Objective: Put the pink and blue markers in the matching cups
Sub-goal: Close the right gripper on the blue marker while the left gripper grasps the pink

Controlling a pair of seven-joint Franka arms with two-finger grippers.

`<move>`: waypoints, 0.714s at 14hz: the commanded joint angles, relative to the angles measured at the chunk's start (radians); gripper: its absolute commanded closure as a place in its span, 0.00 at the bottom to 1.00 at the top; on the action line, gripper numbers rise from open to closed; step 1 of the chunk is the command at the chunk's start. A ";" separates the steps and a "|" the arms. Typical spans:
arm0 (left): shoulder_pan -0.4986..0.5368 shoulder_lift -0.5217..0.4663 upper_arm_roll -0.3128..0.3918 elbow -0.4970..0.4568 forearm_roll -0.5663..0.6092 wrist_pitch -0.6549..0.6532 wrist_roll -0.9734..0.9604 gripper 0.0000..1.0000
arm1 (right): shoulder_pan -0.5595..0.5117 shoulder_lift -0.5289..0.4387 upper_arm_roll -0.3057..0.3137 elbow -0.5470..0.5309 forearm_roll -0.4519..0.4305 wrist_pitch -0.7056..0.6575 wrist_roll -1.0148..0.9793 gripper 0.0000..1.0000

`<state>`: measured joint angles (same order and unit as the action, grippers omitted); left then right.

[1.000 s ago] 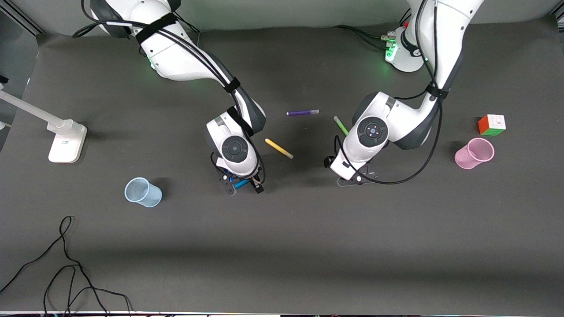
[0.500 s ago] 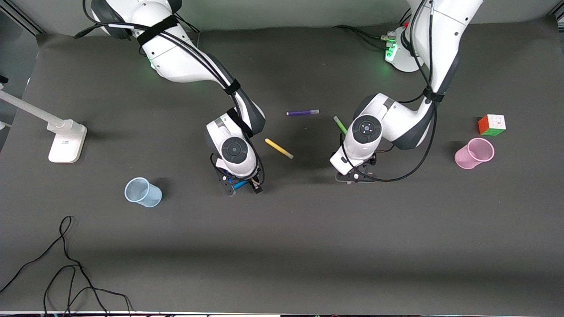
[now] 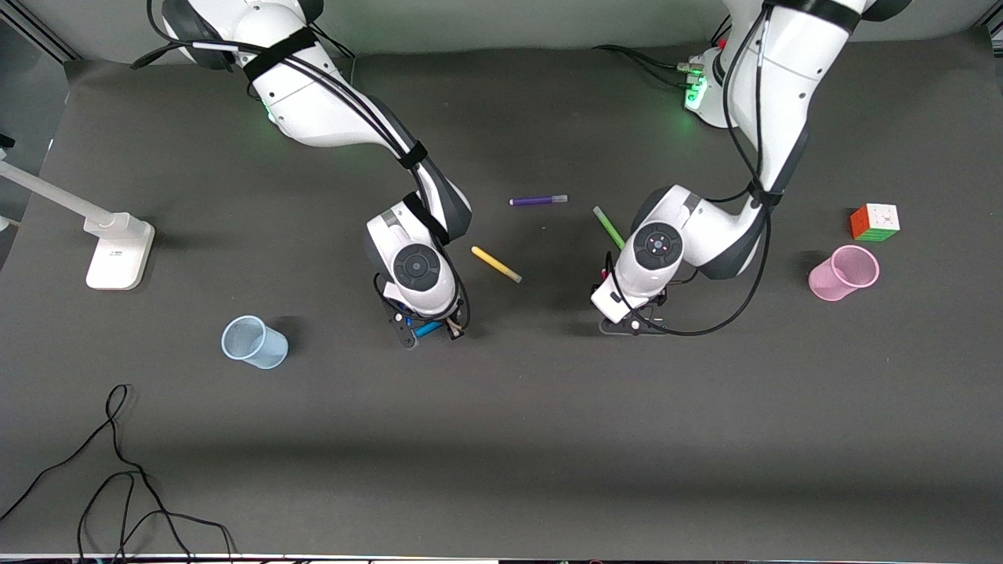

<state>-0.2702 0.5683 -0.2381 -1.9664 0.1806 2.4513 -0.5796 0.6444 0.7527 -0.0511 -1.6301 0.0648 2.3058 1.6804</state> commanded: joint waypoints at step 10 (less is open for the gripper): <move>0.008 -0.024 -0.003 0.004 0.003 -0.008 0.001 1.00 | -0.014 -0.176 -0.032 0.085 0.000 -0.312 -0.116 0.84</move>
<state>-0.2651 0.5775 -0.2408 -1.9590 0.1796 2.4543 -0.5799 0.6341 0.6279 -0.0774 -1.5799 0.0637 2.0955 1.6083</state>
